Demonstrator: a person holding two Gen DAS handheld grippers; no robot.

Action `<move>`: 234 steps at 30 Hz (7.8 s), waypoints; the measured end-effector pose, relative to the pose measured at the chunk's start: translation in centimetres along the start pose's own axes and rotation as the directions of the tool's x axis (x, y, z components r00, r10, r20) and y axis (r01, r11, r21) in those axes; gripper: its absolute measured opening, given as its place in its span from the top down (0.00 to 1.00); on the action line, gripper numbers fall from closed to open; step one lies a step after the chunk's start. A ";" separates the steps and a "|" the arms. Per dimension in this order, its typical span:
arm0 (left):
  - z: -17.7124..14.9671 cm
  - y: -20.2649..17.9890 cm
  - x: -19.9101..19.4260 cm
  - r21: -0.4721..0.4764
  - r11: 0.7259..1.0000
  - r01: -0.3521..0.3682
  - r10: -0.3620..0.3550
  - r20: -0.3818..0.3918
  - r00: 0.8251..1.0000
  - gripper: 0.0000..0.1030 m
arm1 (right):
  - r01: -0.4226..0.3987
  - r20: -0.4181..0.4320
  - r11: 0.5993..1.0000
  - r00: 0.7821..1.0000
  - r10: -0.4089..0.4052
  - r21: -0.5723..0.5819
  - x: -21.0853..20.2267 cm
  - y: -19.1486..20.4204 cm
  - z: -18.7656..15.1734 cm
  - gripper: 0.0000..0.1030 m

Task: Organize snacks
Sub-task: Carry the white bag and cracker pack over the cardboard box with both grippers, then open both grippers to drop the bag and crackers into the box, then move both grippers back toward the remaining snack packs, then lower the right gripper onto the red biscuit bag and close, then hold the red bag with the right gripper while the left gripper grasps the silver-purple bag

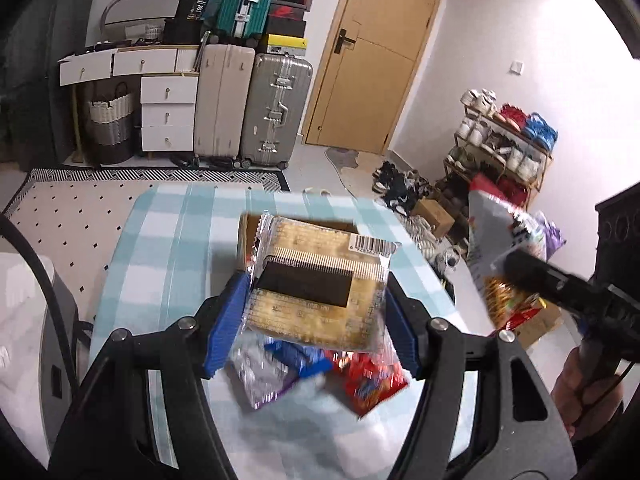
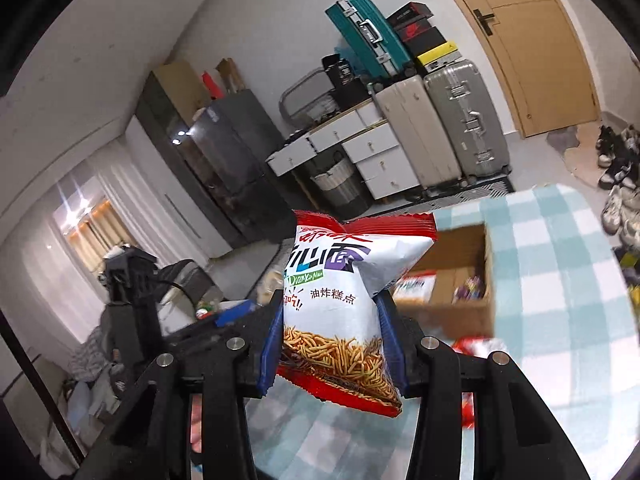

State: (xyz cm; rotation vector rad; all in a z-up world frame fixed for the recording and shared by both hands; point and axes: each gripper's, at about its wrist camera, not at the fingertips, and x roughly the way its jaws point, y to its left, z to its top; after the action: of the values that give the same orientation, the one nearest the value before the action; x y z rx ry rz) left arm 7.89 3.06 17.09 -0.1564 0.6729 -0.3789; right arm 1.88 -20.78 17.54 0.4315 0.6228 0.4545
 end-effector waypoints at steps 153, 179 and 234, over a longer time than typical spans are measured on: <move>-19.8 6.6 8.8 -0.106 0.945 -0.309 0.306 -0.045 0.951 0.01 | 0.208 -0.257 0.954 0.931 -0.261 -0.215 14.2 -10.8 -18.1 0.63; -21.2 9.1 11.7 -0.195 0.929 -0.316 0.279 -0.195 0.940 0.01 | 0.140 -0.189 0.977 0.967 -0.170 -0.162 10.6 -10.0 -17.7 0.64; -17.8 10.9 19.9 -0.144 0.949 -0.279 0.240 -0.241 0.940 0.62 | 0.126 -0.153 0.985 0.978 -0.143 -0.119 8.7 -10.2 -17.1 0.63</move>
State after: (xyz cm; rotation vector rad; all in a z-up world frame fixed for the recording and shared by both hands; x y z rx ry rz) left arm 14.01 4.95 -10.99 -0.1922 0.9363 -0.0796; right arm 0.02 -20.40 -4.09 0.2483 0.7752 0.3940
